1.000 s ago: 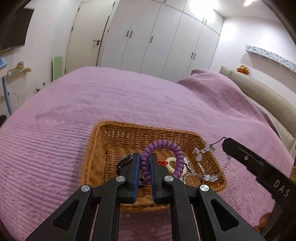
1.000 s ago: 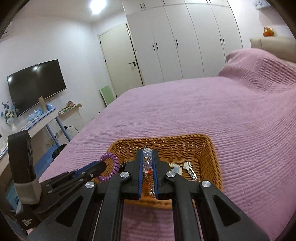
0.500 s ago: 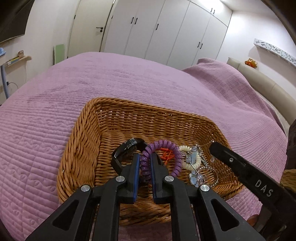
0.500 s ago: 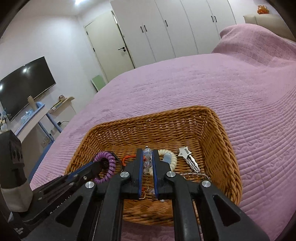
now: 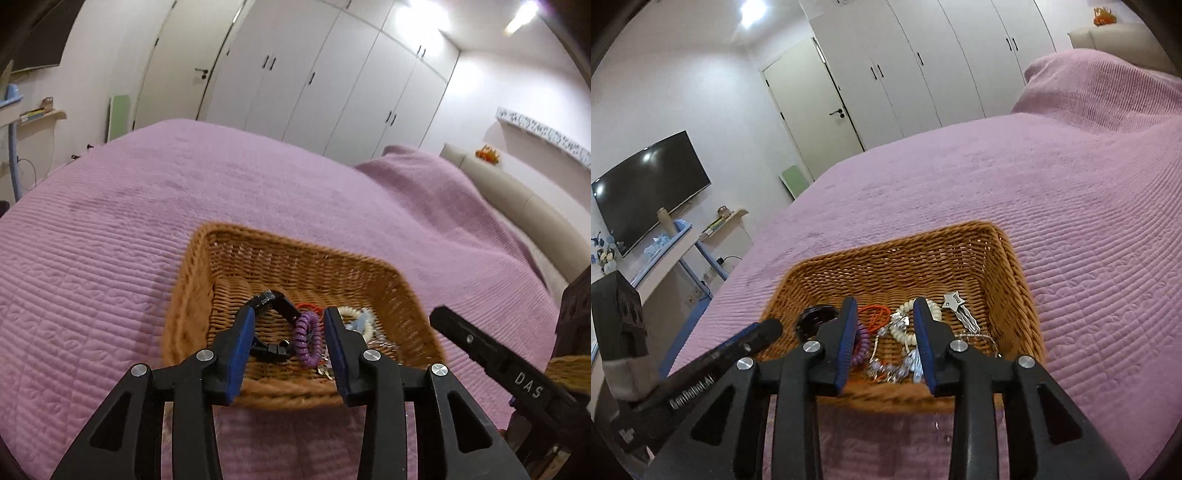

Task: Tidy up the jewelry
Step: 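Carry the purple band and butterfly bracelet into the basket and open both tools, then move both tools back toward the last clear bracelet and silver chain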

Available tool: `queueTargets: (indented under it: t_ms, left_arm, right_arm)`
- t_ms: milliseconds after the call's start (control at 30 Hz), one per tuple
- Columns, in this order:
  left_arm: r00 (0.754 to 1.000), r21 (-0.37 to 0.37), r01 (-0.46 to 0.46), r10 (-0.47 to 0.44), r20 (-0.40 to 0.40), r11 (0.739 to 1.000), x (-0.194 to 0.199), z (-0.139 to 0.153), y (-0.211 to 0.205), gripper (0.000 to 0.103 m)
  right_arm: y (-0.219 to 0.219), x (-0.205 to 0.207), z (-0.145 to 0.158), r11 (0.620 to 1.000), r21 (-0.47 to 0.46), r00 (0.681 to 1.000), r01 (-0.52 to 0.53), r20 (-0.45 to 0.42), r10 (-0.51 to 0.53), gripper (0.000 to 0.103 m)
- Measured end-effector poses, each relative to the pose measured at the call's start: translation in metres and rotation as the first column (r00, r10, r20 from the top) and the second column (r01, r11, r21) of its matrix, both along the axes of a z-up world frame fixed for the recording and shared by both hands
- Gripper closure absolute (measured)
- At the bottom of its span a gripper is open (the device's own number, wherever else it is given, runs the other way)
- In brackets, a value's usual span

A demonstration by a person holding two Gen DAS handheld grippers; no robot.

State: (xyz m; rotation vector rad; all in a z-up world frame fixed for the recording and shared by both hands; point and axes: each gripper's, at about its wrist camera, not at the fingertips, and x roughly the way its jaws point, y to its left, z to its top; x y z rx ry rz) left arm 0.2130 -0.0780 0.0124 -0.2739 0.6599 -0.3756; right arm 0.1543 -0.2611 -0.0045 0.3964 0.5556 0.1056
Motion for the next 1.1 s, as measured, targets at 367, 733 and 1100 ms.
queueTargets:
  t_ms: [367,733,1100]
  left_arm:
    - [0.996,-0.009,-0.033,0.034,0.088,0.999,-0.097,0.036,0.069,0.040]
    - [0.992,0.036,-0.053,0.048,0.118,0.998,-0.160,0.037,0.107,0.038]
    - [0.998,0.089,-0.064,0.062,0.022,0.994,-0.142,-0.005,0.108,0.038]
  right_arm:
    - [0.016,-0.095,0.018,0.996,-0.093,1.000,-0.005,0.016,0.007,0.069]
    - [0.018,-0.133,-0.007,0.997,-0.076,0.999,-0.006,-0.044,0.003,0.069]
    - [0.017,-0.122,-0.047,0.983,-0.157,0.984,-0.096,-0.166,0.069,0.069]
